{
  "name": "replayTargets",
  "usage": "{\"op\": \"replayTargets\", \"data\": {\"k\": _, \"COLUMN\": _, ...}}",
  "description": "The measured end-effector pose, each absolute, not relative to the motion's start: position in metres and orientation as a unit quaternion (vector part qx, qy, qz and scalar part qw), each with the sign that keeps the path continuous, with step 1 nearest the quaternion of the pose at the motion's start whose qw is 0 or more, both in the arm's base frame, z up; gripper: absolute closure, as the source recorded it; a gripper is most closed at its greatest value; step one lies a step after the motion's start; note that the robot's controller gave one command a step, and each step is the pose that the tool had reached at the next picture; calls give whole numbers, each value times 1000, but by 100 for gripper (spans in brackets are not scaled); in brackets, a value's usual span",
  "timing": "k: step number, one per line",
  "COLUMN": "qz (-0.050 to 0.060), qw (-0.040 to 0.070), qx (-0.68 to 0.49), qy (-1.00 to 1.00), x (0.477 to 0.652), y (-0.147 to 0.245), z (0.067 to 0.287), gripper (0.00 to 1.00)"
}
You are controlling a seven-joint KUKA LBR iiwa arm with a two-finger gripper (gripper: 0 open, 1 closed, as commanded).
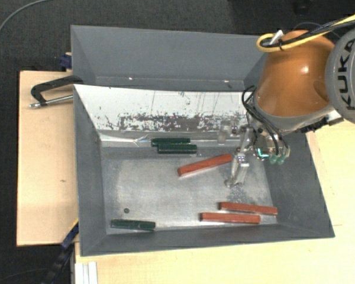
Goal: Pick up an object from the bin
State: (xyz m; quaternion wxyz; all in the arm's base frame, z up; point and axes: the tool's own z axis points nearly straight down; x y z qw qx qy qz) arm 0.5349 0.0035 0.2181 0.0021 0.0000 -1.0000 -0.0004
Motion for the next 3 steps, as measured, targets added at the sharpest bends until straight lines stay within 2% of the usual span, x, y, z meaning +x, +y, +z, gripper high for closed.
{"op": "replayTargets", "data": {"k": 1, "qz": -1, "qw": 2, "qx": -50, "qy": -999, "x": 555, "y": -6, "z": 71, "gripper": 0}}
{"op": "replayTargets", "data": {"k": 2, "qz": -1, "qw": -3, "qx": -50, "qy": -999, "x": 558, "y": -6, "z": 77, "gripper": 100}}
{"op": "replayTargets", "data": {"k": 3, "qz": -1, "qw": -2, "qx": -50, "qy": -999, "x": 557, "y": -6, "z": 75, "gripper": 0}}
